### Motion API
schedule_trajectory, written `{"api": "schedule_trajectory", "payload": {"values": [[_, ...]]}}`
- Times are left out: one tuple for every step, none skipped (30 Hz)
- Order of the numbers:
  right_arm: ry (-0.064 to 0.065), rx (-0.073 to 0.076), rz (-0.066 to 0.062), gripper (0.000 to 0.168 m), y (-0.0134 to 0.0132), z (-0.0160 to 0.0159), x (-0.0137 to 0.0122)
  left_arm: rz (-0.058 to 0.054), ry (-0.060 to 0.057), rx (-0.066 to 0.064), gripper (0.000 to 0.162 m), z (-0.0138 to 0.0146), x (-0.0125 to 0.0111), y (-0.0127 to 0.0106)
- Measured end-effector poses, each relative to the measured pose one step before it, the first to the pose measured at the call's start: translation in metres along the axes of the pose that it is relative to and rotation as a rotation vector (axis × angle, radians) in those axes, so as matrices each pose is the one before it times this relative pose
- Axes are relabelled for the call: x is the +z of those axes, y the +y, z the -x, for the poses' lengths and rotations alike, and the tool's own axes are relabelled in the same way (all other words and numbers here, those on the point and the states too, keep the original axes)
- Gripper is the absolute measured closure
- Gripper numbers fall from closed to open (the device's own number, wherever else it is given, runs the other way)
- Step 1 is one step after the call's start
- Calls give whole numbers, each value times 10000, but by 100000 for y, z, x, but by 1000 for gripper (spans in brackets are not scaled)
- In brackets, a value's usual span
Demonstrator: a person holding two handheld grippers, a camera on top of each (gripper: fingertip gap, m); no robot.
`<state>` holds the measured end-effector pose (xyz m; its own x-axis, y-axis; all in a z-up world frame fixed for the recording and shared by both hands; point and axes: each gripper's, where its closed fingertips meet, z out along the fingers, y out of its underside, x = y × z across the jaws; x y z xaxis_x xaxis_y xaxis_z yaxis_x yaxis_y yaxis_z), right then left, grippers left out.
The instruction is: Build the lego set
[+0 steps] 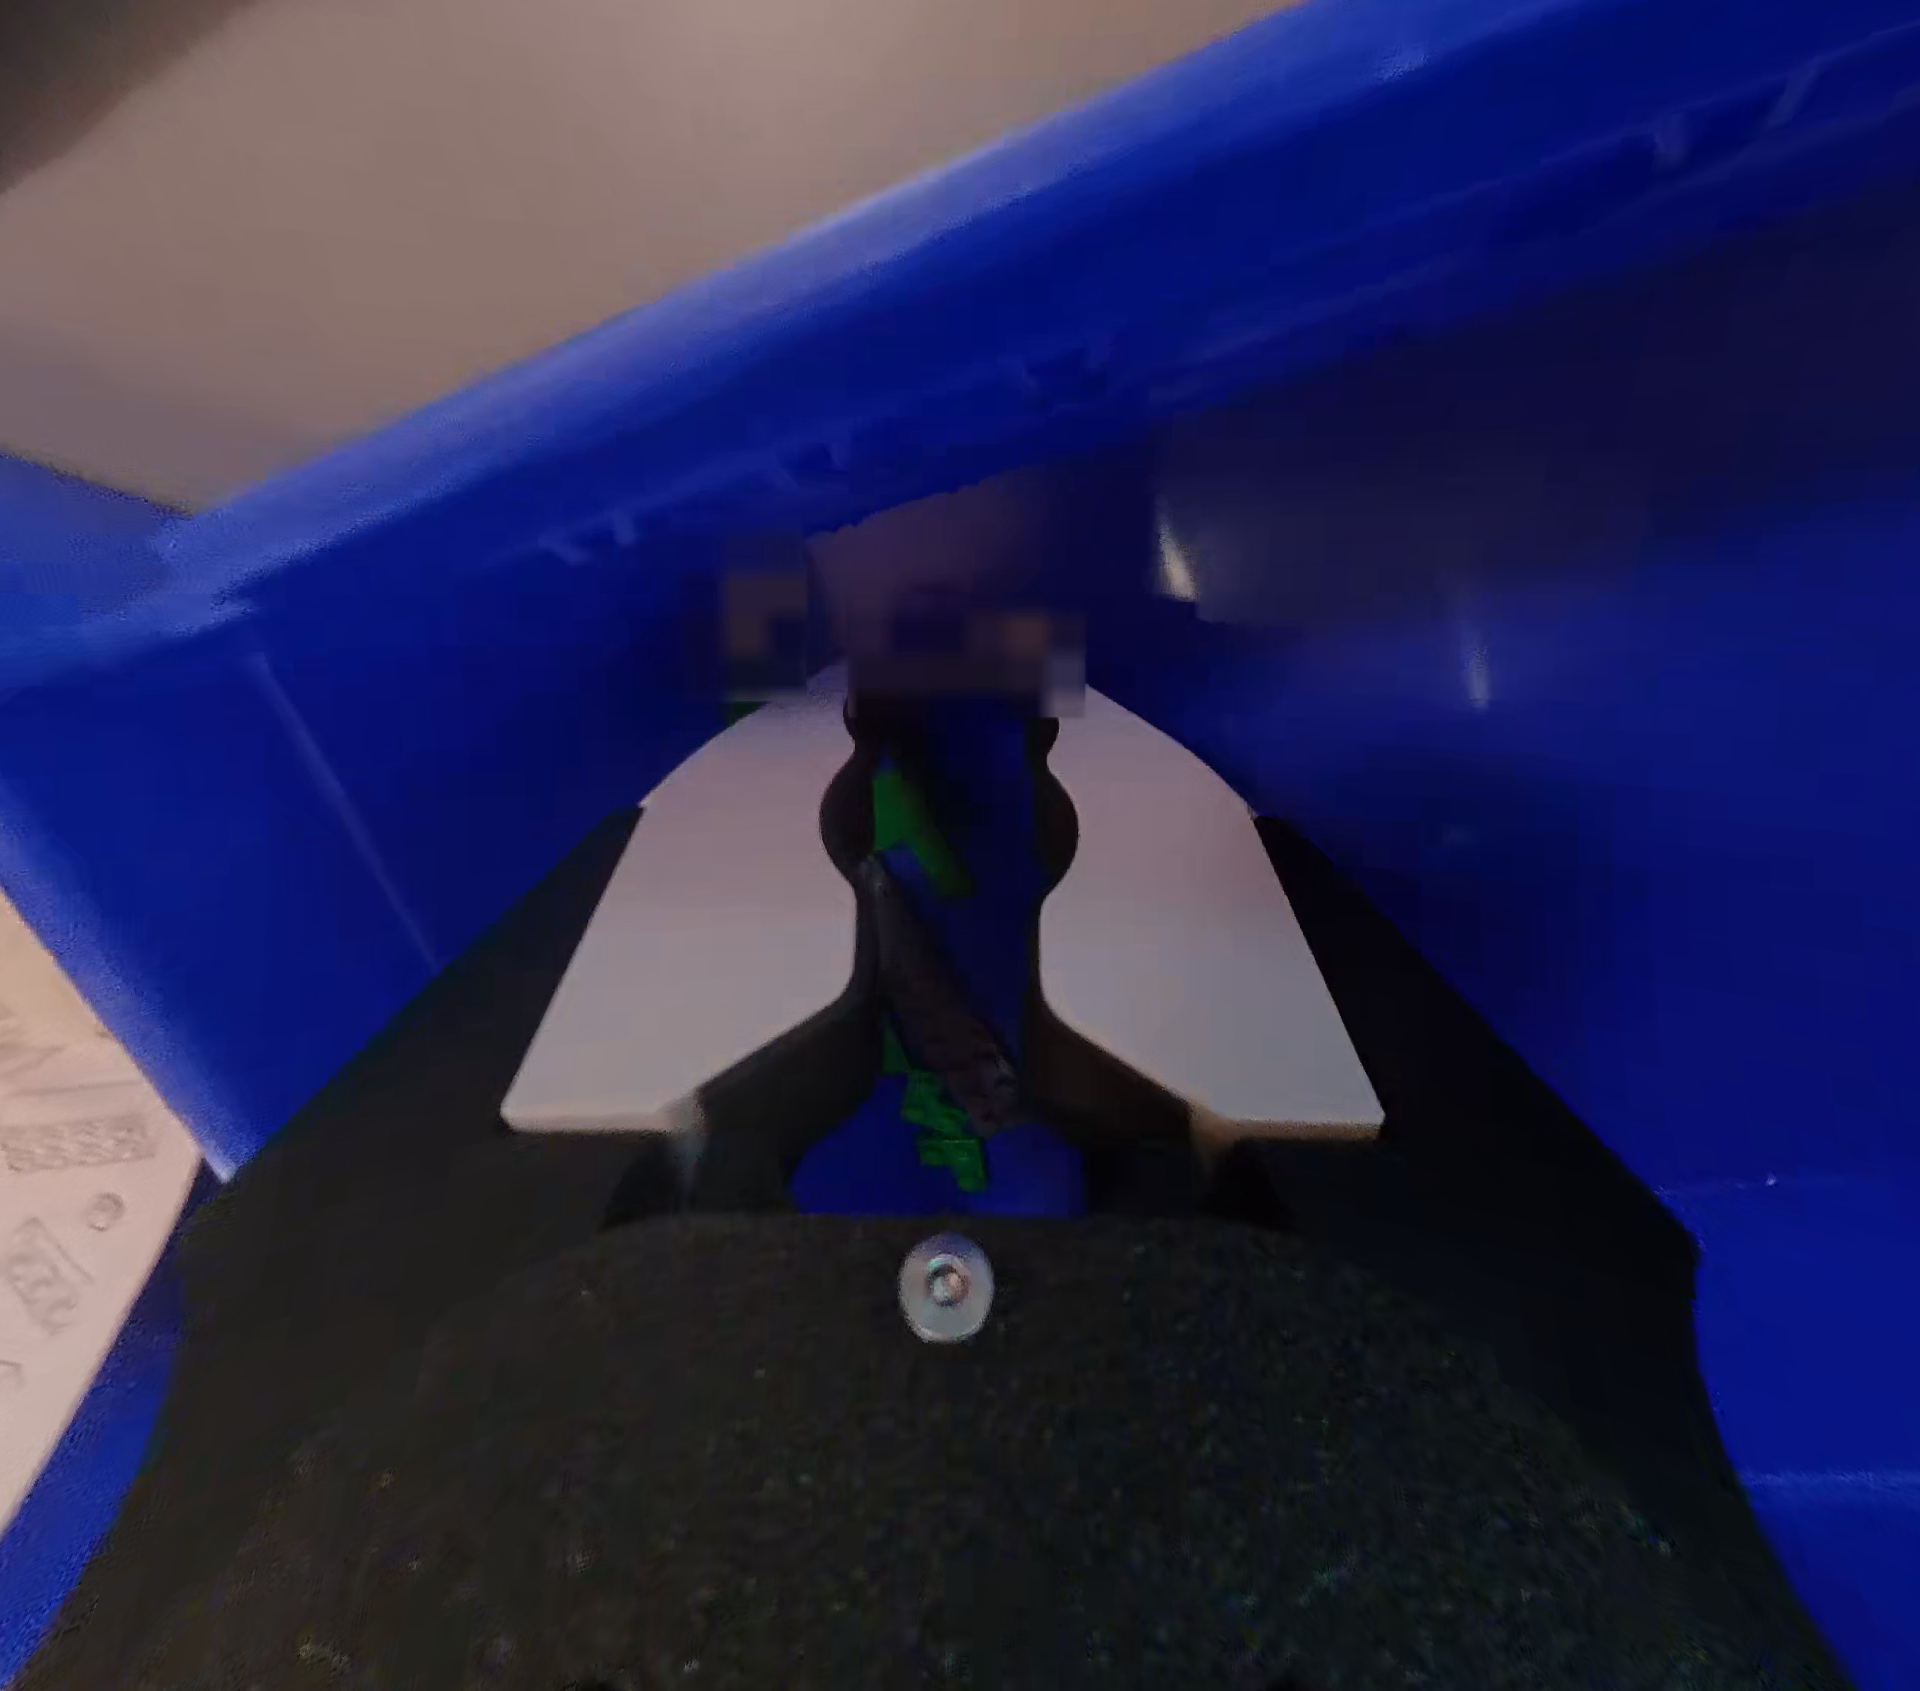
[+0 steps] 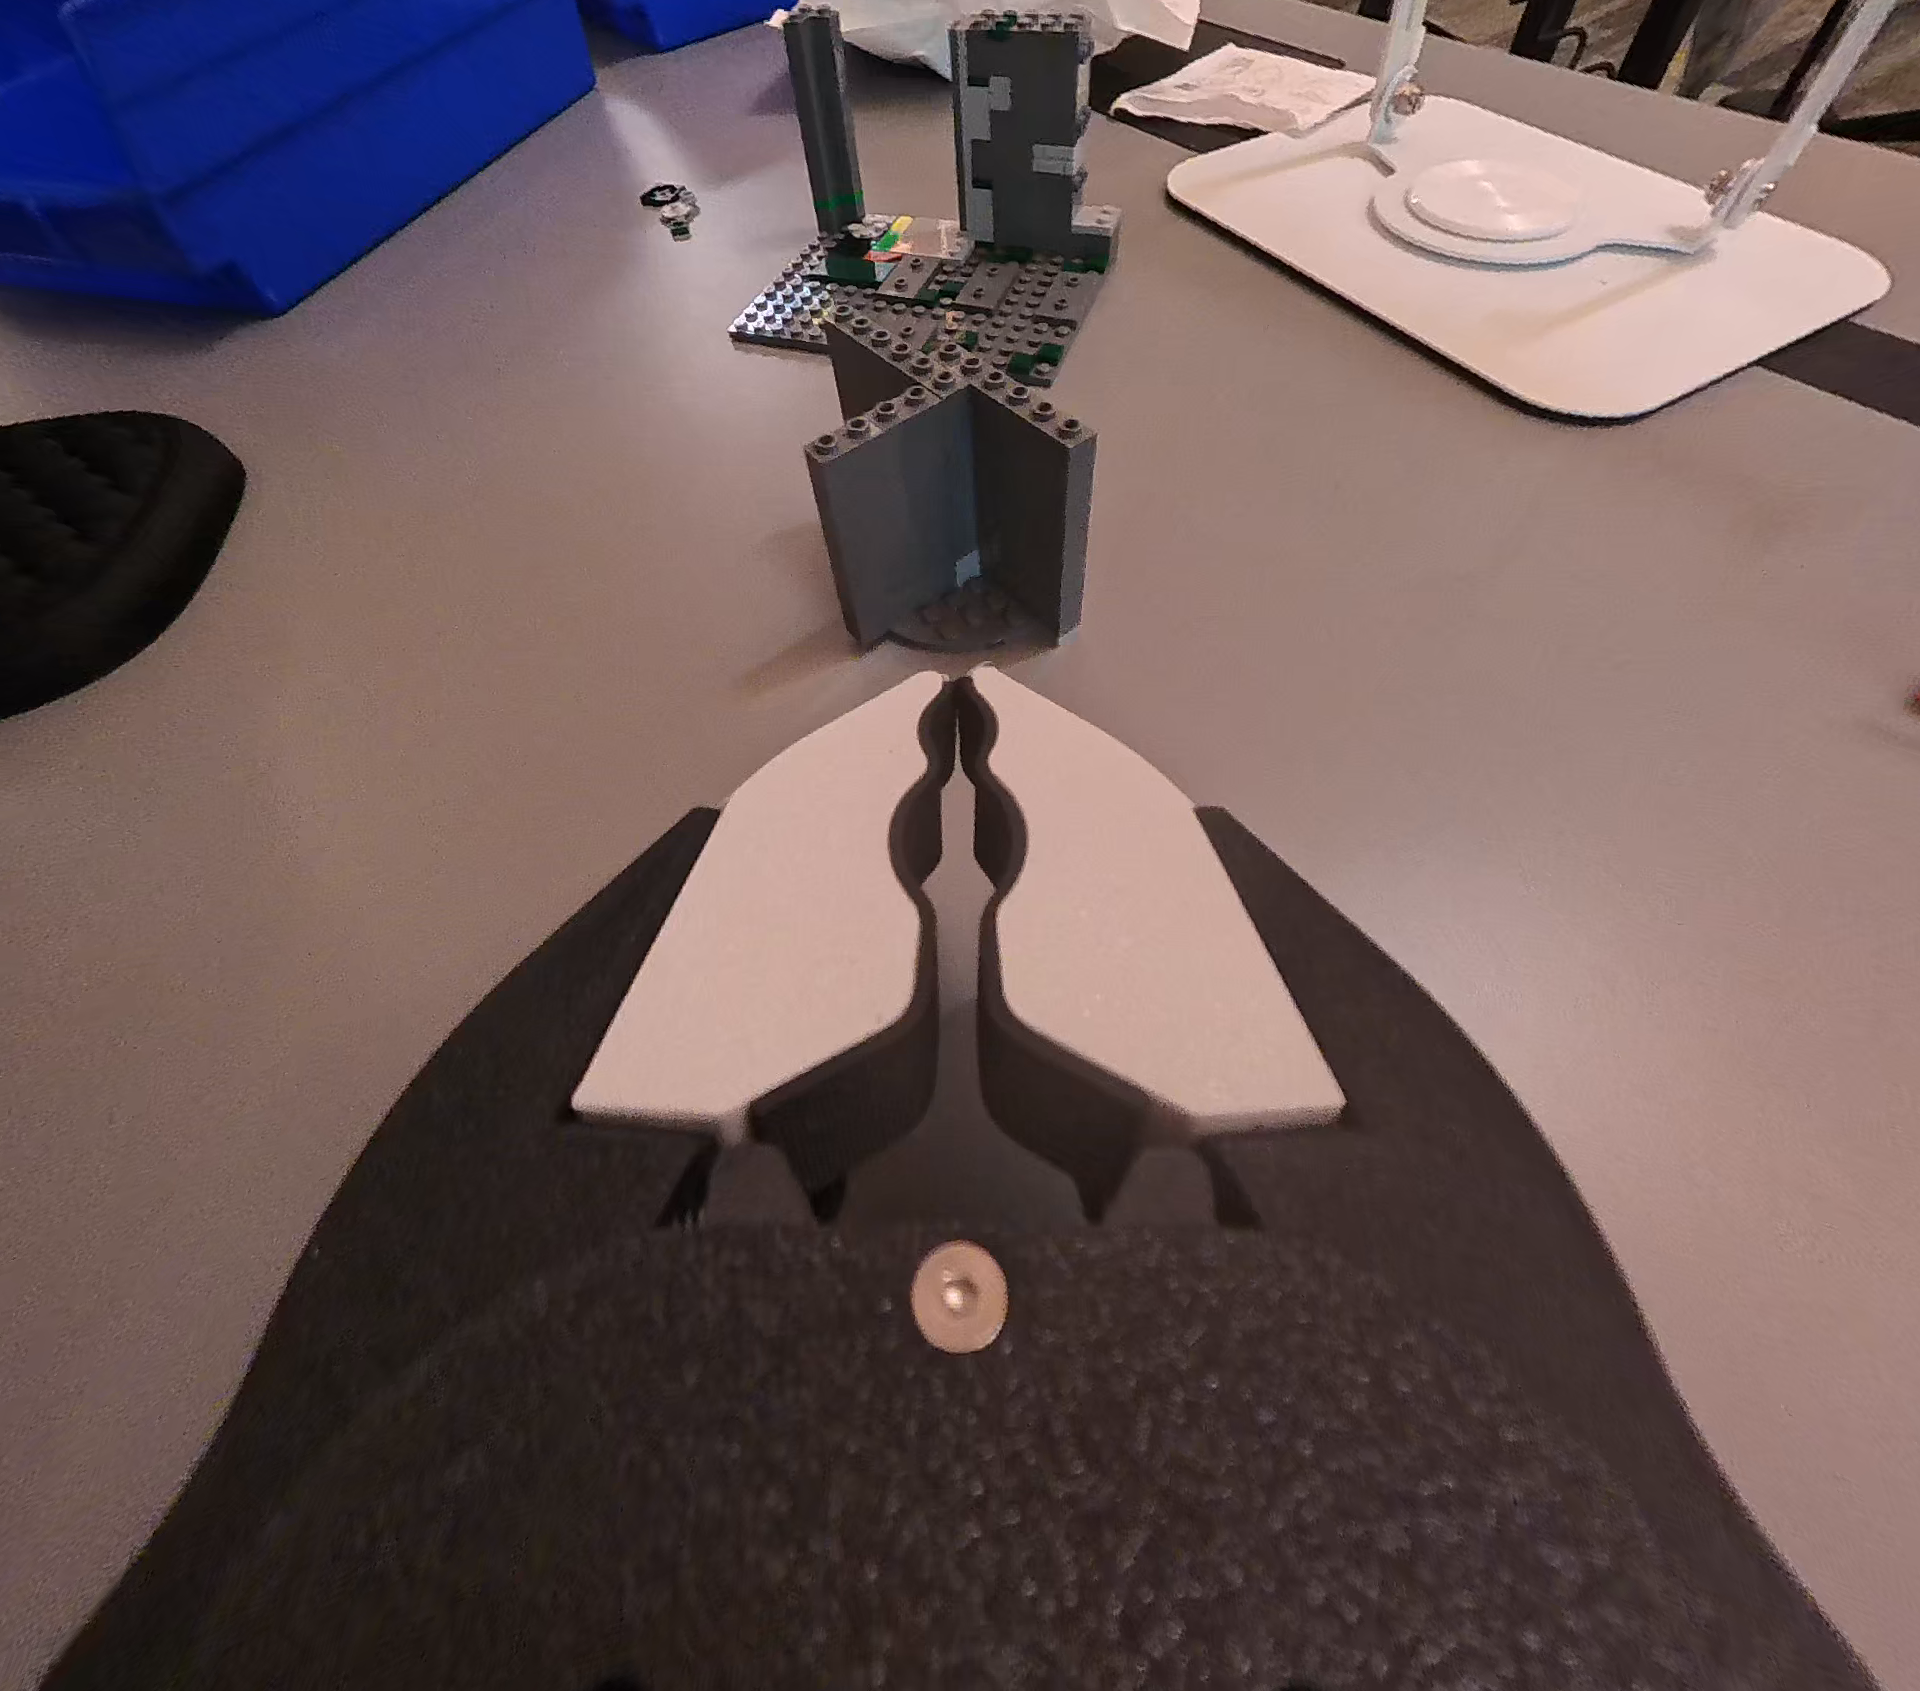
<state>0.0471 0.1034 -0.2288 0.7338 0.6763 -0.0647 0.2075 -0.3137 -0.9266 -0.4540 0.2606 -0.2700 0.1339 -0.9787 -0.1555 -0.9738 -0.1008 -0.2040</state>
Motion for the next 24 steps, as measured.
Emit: {"api": "schedule_trajectory", "payload": {"values": [[-46,-47,-37,168,-59,91,11,127,-23,283,136,223,73,-42],[-43,-25,-40,168,-58,66,-6,126,31,295,138,137,74,-31],[-29,-9,-45,168,-59,38,-21,163,141,258,140,-65,113,61],[-25,-1,-44,168,-56,32,-28,200,196,216,139,-183,177,129],[-33,3,-45,168,-50,38,-48,186,176,204,139,-212,217,128],[-34,12,-52,168,-63,24,-37,83,137,170,140,-169,131,-12],[-38,23,-57,168,-60,16,-37,16,22,106,139,68,3,-99],[-40,33,-54,168,-77,12,-16,48,62,70,140,7,18,-22],[-32,40,-47,168,-63,-14,-11,-15,-23,62,142,85,15,-59],[-25,43,-31,168,-53,-35,4,-124,51,8,142,-44,28,-156],[-22,42,-7,168,-12,-27,20,-34,295,-152,149,-366,57,-18],[-23,35,3,168,1,-9,20,-25,57,-144,150,-27,1,29],[-22,14,-1,168,-3,11,0,-51,15,-124,150,-48,1,10],[-5,-8,-7,168,-6,8,-2,-45,39,-163,151,-125,-4,7],[-7,-24,-18,168,-18,27,-23,-40,43,-238,152,-182,-17,0],[-16,-35,-32,168,-47,54,-39,-9,-28,-284,152,-133,-20,52],[-17,-35,-34,168,-36,55,-47,-10,51,-314,153,-320,-42,110],[-25,-25,-23,168,-25,66,-49,-86,66,-290,153,-407,-82,80],[-38,-13,-22,168,-45,86,-49,-226,-27,-260,153,-393,-197,-51],[-59,-4,-47,168,-101,116,-61,-318,-62,-228,154,-457,-396,-192],[-65,5,-66,168,-149,126,-77,-316,-123,-203,153,-457,-653,-259],[-61,5,-66,168,-185,118,-96,-383,-203,-152,153,-435,-915,-446],[-89,-12,-80,168,-227,196,-98,-465,-208,-111,153,-513,-1130,-712],[-118,-36,-108,168,-326,260,-102,-489,-210,-83,154,-599,-1270,-966]]}}
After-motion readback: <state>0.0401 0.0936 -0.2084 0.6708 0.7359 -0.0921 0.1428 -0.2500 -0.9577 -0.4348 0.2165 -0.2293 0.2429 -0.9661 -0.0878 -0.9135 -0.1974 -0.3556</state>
